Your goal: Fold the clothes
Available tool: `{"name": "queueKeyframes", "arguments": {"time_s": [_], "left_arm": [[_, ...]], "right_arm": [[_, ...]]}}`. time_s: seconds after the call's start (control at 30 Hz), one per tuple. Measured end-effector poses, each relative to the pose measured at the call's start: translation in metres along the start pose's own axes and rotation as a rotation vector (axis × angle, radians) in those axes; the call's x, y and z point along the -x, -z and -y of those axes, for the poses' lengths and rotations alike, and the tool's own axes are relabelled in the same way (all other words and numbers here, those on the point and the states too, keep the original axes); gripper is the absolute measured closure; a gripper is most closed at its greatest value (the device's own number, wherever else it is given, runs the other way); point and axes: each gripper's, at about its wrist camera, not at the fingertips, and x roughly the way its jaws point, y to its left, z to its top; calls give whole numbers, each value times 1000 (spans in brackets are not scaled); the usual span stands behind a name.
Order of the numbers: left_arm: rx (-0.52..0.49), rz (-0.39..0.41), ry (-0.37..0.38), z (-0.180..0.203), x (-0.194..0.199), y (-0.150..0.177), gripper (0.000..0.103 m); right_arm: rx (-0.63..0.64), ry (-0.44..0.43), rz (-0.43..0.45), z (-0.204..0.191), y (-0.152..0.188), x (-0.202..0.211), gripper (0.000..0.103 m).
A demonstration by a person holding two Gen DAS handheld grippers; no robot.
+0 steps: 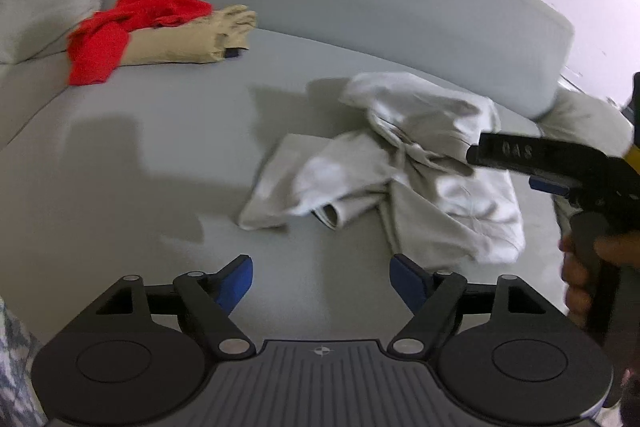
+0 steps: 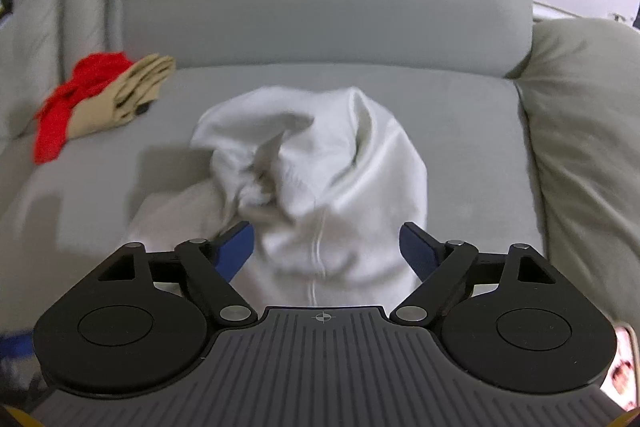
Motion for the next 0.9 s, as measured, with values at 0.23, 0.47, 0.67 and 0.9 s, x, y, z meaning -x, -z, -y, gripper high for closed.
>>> {"name": "queueKeyframes", "arguments": {"time_s": [0.23, 0.47, 0.67, 0.9], "left_arm": [[58, -29, -4, -8, -11, 4, 25], [-3, -1, 44, 2, -6, 10, 23], [-123, 31, 156, 27, -3, 19, 23], [-453, 135, 130, 86, -22, 27, 24]], "right_arm": [[-51, 30, 61, -8, -20, -48, 16], [-180, 32, 66, 32, -30, -44, 101], [-492, 22, 74, 129, -3, 19, 101], [-651, 3, -106, 186, 48, 33, 101]]}}
